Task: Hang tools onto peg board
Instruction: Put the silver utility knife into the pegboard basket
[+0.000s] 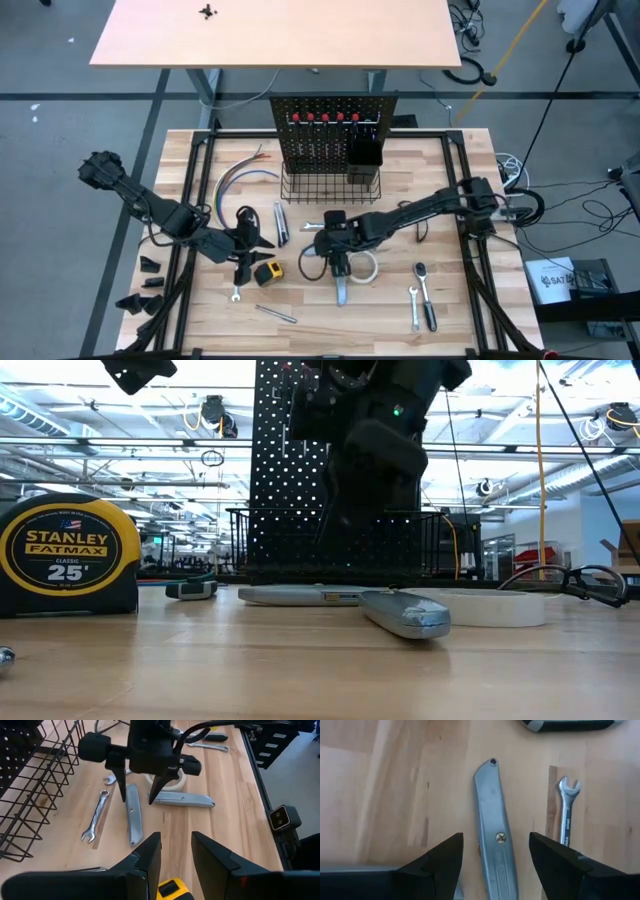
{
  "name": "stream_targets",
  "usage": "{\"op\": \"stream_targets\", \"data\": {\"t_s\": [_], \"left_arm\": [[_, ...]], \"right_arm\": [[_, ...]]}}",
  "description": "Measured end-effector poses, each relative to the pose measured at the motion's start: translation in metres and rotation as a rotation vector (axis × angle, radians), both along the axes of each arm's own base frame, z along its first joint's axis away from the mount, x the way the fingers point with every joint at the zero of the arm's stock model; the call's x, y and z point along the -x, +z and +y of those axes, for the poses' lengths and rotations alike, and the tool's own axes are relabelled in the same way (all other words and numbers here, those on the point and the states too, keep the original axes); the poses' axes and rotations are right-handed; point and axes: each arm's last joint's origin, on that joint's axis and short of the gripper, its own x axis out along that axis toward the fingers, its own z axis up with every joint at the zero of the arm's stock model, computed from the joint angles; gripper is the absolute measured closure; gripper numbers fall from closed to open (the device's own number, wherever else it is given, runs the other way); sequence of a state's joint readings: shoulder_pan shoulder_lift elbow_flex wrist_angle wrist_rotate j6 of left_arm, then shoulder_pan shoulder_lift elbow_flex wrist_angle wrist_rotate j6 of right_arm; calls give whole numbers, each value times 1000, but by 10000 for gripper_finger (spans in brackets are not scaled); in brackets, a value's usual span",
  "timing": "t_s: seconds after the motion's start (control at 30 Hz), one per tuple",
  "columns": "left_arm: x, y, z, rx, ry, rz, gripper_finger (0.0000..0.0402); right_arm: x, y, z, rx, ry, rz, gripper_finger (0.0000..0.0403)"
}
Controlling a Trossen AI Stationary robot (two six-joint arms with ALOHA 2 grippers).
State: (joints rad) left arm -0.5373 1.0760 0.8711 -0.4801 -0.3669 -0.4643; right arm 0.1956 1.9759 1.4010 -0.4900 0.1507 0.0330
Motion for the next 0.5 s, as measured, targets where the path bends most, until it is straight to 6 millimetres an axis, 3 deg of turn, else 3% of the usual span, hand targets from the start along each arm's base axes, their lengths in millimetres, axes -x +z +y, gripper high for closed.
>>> {"op": "stream_targets", "data": {"t_s": [0.5], "left_arm": [[0,0,-1,18,-24,10,290]], "right_arm": [[1,-15,-21,31,33,108,179]]}}
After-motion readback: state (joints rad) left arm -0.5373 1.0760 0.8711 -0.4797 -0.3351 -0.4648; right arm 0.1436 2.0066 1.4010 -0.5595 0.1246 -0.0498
